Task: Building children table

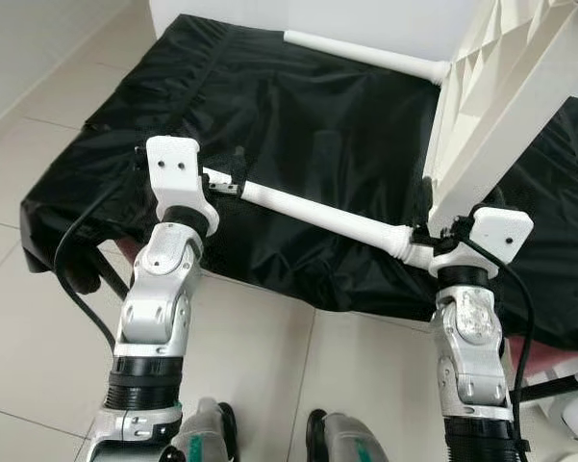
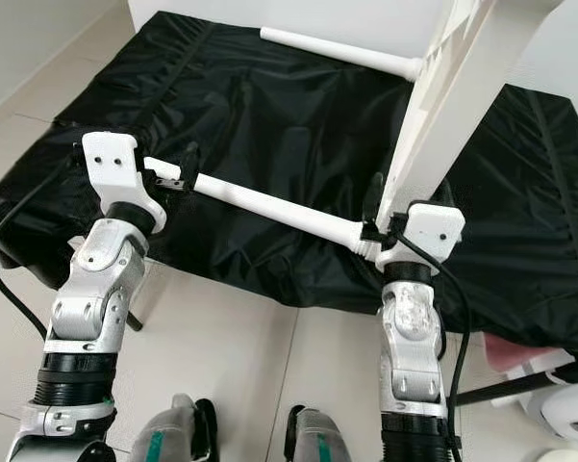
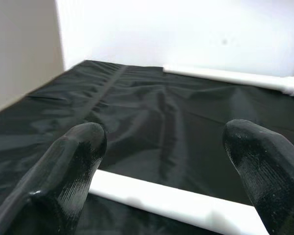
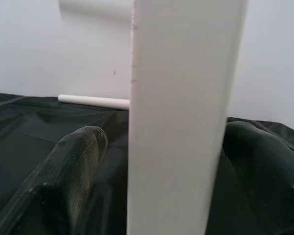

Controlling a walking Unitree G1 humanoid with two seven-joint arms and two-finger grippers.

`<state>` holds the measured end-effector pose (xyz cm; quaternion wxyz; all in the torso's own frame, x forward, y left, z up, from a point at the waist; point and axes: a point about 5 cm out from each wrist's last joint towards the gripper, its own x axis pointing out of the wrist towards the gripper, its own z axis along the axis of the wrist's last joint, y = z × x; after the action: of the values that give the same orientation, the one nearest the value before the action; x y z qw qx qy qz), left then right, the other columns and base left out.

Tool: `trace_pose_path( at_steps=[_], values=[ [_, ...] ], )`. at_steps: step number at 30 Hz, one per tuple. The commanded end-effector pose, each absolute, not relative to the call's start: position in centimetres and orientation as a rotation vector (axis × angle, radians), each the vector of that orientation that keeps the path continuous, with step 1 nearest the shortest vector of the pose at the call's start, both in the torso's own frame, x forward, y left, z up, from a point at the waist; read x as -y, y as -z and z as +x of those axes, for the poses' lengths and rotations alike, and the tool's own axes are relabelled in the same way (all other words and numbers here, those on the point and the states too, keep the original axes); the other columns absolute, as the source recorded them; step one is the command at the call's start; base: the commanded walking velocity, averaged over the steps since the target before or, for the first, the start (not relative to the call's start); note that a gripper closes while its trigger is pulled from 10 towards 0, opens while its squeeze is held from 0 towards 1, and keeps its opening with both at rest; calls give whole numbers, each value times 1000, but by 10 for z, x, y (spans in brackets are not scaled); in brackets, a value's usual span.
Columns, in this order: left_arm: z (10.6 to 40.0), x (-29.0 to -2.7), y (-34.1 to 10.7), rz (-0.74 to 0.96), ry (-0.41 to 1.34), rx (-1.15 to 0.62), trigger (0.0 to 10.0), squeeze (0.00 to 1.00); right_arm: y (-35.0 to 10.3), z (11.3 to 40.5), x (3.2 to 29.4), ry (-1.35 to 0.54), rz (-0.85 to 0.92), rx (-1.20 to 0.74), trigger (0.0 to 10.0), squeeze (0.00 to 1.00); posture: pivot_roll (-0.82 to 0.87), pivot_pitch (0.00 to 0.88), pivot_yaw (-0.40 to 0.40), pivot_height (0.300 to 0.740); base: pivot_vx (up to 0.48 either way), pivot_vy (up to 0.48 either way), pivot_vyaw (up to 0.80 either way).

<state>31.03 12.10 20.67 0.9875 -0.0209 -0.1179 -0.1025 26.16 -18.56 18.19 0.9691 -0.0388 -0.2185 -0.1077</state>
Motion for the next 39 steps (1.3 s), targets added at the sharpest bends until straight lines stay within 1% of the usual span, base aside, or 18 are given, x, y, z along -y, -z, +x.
trace_pose_path(
  at_steps=[1,4,7,9,10,11,13,22,27,32,34,37,38,39],
  values=[
    [309,-121,-202,-43,207,231,10000,0,-184,257,192,261,-105,456,10000,0,-5,77,-8,740,0,0,0],
    [309,-120,-202,-44,227,237,10000,0,-186,255,194,280,-103,473,10000,0,-2,81,-4,740,0,0,0],
    [306,-119,-201,-18,237,245,10000,0,-194,252,204,359,-78,517,10000,0,9,78,-8,740,0,0,0],
    [306,-119,-201,-18,237,245,10000,0,-194,252,204,359,-78,517,10000,0,9,78,-8,740,0,0,0],
    [304,-120,-201,-12,235,247,10000,0,-199,253,214,410,-69,531,10000,0,11,77,-8,740,0,0,0],
    [304,-120,-201,-12,235,247,10000,0,-199,253,214,410,-69,531,10000,0,11,77,-8,740,0,0,0],
    [302,-119,-201,-16,239,249,10000,0,-202,253,223,445,-92,540,10000,0,13,77,-11,740,0,0,0],
    [297,-118,-200,-4,243,255,10000,0,-204,254,233,481,-123,544,10000,0,20,81,-18,740,0,0,0],
    [295,-118,-198,5,240,252,10000,0,-204,255,234,480,-127,545,10000,0,25,77,-23,740,0,0,0],
    [294,-118,-196,8,236,241,10000,0,-208,265,232,402,-118,531,10000,0,29,74,-34,740,0,0,0],
    [293,-117,-195,6,235,237,10000,0,-207,272,231,328,-96,496,10000,0,32,71,-40,740,0,0,0],
    [292,-117,-195,5,235,237,10000,0,-206,274,231,302,-83,484,10000,0,32,69,-43,740,0,0,0],
    [291,-116,-195,5,234,236,10000,0,-205,276,230,280,-58,471,5294,0,34,67,-47,740,0,0,0],
    [290,-116,-195,5,231,236,10000,0,-204,277,231,272,-34,463,78,0,36,63,-50,740,0,0,0]
  ],
)
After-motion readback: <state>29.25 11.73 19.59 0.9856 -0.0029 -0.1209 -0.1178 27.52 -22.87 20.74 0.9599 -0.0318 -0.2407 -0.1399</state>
